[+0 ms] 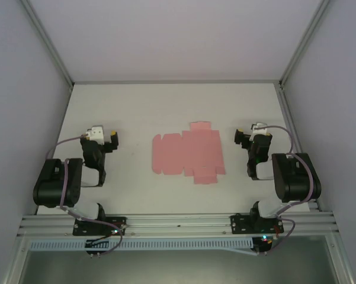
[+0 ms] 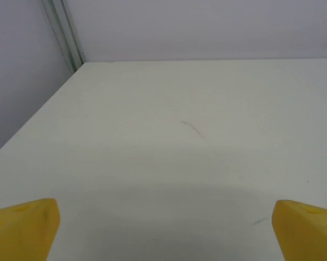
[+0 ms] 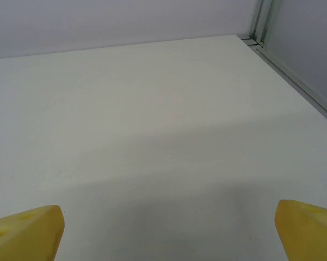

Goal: Assemble paper box

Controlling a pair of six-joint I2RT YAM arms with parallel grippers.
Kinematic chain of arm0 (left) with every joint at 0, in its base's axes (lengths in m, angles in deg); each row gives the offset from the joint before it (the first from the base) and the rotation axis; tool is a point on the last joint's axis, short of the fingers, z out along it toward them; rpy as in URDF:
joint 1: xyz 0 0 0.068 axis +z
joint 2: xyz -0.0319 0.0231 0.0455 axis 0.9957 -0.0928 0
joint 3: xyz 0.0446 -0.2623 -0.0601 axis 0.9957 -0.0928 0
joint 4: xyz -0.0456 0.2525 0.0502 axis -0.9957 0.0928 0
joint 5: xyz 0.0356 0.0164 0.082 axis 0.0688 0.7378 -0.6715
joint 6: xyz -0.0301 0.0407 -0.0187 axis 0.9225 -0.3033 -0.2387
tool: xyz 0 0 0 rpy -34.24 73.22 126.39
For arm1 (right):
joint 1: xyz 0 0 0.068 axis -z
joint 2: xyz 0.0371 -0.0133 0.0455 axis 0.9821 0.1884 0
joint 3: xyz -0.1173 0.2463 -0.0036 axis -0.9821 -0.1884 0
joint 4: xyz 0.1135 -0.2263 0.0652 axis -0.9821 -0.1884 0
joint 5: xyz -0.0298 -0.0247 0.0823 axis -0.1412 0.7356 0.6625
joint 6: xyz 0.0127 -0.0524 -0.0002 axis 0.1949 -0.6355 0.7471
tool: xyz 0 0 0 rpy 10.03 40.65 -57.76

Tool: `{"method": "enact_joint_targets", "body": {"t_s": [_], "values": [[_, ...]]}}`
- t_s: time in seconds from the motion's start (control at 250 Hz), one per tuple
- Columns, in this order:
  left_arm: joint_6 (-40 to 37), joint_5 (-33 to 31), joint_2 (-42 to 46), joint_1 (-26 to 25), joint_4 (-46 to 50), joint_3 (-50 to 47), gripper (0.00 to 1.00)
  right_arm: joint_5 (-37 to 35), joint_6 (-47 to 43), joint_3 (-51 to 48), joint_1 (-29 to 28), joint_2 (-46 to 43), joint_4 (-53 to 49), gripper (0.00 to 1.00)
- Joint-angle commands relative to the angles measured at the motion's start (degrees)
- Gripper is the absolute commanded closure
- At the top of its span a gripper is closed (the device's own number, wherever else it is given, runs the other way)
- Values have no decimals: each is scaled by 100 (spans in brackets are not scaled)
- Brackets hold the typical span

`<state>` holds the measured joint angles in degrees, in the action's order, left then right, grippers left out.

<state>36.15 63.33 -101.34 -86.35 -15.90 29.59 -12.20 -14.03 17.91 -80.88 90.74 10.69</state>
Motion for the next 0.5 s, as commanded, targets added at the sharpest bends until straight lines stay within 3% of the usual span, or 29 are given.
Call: {"method": "enact_joint_targets", "body": {"t_s": [0.0, 0.395, 0.495], "values": [[-126, 75, -24, 7, -213, 96, 0, -51, 43, 71, 22, -66, 22, 0], [-129, 476, -21, 70, -88, 158, 0, 10, 57, 85, 33, -67, 10, 0], [-284, 698, 183, 97, 544, 427, 0, 63, 44, 189, 33, -204, -248, 0]]}}
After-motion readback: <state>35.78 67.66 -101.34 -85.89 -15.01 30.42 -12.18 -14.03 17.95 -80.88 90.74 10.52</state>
